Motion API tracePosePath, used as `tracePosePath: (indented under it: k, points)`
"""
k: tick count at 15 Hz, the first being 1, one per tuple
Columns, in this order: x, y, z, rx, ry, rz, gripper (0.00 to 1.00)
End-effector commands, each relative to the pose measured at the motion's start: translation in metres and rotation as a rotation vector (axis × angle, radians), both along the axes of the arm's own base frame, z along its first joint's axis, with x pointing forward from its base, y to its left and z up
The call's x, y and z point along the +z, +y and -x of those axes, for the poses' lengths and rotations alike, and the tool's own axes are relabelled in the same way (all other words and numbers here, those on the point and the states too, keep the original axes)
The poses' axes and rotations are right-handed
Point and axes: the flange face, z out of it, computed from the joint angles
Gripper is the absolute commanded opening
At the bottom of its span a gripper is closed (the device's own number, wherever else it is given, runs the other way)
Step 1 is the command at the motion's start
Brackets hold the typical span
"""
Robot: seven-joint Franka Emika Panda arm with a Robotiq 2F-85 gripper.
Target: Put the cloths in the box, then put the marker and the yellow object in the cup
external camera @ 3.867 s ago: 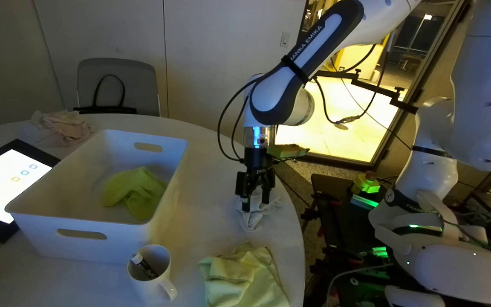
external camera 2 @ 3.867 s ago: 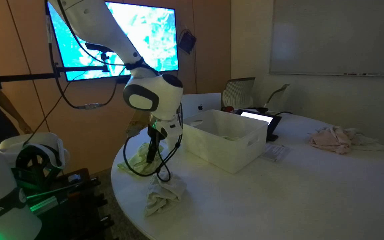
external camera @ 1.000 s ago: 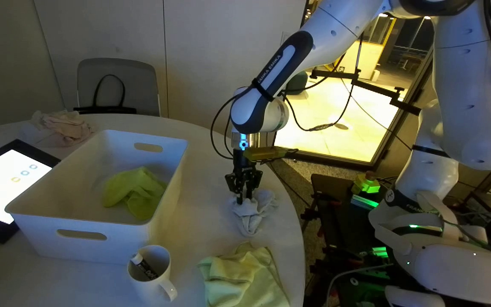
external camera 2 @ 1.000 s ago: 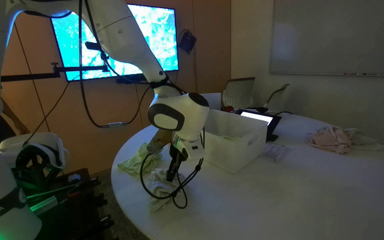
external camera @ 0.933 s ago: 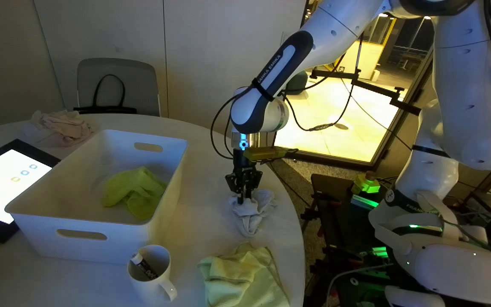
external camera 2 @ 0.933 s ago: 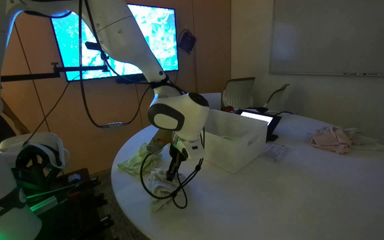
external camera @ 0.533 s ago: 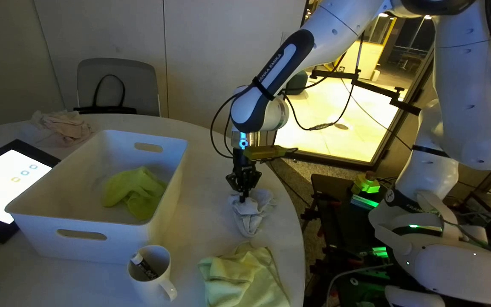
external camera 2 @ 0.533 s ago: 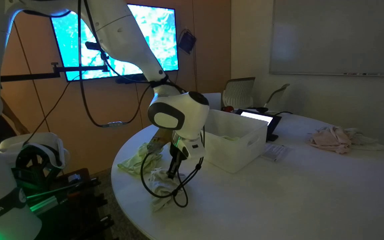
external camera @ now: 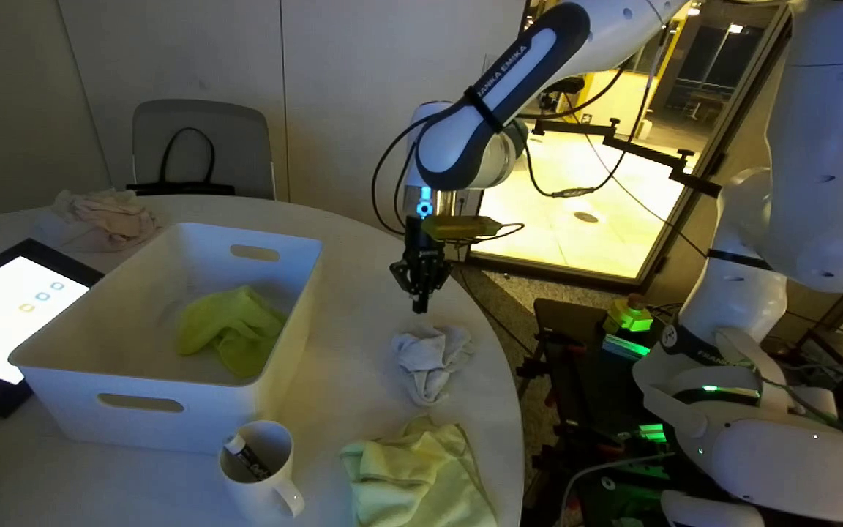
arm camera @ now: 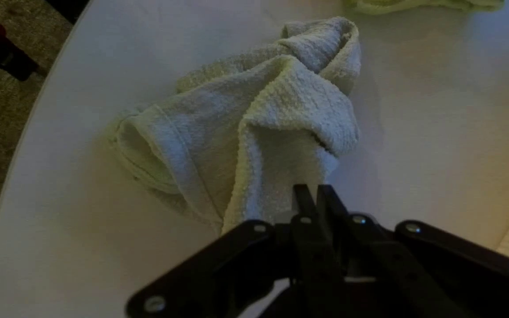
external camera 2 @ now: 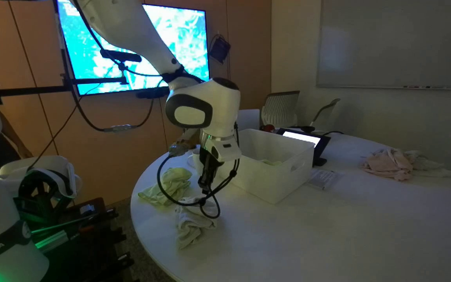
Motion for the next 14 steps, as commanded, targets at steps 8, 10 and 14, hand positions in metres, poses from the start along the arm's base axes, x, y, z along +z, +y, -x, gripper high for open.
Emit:
tracePosePath:
  k: [8,10,14]
  points:
    - [0.052,0.038,-0.002,0.166,0.037,0.015,0.56]
    - [0.035,0.051,-0.003,0.206,0.048,-0.017,0.72]
    - [-0.001,0.066,0.001,0.241,0.077,-0.086,0.99]
